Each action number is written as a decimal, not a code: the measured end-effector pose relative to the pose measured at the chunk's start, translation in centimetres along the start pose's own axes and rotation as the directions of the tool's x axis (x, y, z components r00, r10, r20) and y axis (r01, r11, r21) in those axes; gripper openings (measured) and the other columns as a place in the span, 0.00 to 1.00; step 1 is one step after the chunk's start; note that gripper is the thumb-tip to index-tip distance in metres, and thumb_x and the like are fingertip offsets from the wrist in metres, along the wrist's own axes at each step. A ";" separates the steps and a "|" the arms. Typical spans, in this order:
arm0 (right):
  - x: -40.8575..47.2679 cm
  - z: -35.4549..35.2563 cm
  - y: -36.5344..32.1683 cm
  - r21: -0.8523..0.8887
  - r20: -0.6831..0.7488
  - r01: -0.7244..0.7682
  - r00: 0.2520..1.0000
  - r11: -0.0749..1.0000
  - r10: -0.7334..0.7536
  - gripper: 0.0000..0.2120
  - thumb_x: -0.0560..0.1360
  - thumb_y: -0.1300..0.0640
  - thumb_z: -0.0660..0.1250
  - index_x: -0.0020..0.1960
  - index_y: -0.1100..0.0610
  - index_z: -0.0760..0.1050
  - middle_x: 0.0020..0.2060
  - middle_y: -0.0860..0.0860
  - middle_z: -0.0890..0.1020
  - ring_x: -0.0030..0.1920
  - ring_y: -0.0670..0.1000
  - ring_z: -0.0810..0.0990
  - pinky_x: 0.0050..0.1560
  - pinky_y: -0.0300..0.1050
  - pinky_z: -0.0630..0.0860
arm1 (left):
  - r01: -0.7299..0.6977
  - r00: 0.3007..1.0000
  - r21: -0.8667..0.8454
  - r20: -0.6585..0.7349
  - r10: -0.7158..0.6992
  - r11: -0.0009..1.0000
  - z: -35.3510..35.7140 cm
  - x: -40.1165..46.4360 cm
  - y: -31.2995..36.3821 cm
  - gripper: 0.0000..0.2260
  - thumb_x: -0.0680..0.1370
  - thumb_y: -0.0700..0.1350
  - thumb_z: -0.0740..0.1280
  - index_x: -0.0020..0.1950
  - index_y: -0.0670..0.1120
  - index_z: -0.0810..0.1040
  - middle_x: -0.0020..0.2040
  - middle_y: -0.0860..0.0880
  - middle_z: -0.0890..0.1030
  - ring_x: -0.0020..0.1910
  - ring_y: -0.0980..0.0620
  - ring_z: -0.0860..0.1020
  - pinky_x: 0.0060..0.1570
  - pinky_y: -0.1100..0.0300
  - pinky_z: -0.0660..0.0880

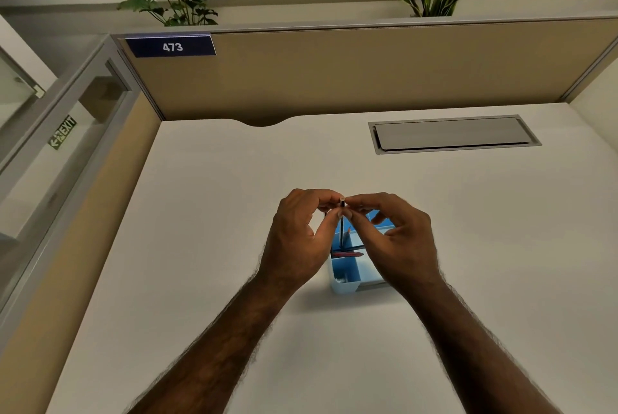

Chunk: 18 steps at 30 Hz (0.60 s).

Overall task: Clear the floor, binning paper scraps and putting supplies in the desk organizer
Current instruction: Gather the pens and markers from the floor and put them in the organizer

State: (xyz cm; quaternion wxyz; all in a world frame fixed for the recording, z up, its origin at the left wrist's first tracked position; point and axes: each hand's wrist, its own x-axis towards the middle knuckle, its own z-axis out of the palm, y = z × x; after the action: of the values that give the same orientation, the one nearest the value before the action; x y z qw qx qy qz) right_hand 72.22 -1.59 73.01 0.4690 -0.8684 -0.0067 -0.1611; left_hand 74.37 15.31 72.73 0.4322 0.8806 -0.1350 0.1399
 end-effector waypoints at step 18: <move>-4.3 0.5 1.9 -0.010 -0.028 -0.014 1.000 1.000 0.014 0.14 0.76 0.39 0.69 0.53 0.47 0.84 0.48 0.38 0.85 0.52 0.41 0.82 0.45 0.37 0.78 | 0.104 0.987 0.042 0.122 -0.109 0.994 0.8 -5.2 -1.1 0.12 0.80 0.45 0.72 0.64 0.47 0.81 0.61 0.50 0.84 0.61 0.54 0.81 0.62 0.74 0.71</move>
State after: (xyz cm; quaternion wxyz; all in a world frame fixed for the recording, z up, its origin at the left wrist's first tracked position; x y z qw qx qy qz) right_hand 68.61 -1.60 69.99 0.4658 -0.8683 0.0067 -0.1702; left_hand 70.09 15.96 69.60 0.4140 0.9011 -0.1120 0.0638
